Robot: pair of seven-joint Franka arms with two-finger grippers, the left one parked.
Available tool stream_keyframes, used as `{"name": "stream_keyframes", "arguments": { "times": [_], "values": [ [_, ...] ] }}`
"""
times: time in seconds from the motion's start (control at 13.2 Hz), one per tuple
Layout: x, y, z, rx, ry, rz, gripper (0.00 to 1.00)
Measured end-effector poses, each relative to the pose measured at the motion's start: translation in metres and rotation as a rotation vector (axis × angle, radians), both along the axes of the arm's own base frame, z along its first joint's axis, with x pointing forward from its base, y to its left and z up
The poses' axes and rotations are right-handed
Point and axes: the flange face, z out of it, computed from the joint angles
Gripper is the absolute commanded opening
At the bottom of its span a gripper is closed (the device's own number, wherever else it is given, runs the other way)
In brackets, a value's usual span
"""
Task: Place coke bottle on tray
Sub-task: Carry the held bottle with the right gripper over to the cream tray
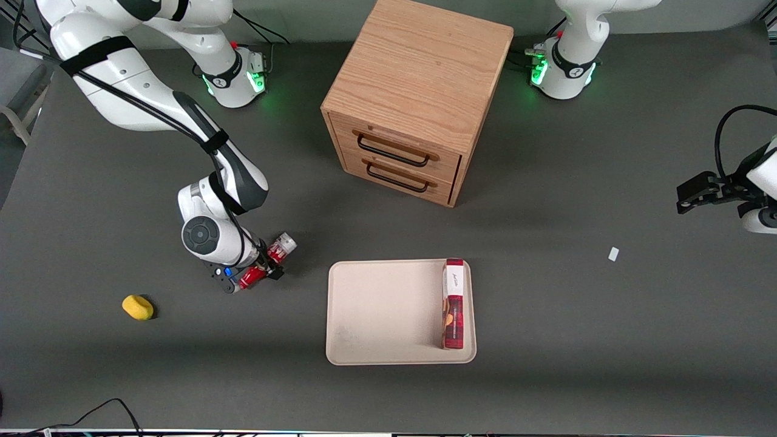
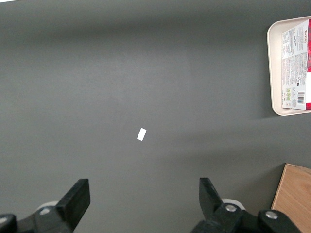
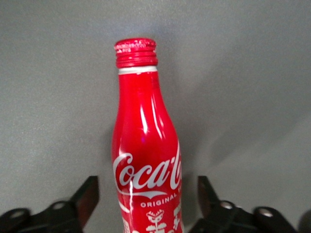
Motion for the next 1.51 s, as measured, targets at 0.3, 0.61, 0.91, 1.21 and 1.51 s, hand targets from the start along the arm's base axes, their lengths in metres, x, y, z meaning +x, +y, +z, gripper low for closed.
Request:
{"name": "stream_keyframes", "arguments": {
  "times": [0.3,0.61,0.91,1.21,1.51],
  "values": [
    [-0.004,0.001,-0.004,0.009,-0.022,0.006,0.01],
    [-0.003,0.002,-0.004,0.011,-0.025,0.006,0.0],
    [-0.003,0.002,-0.004,0.012,-0.027,0.006,0.0],
    [0.01,0.006,0.014,0.011,-0.085,0.067,0.0],
    [0.052,0.028,0.101,0.002,-0.148,0.183,0.0]
  ]
}}
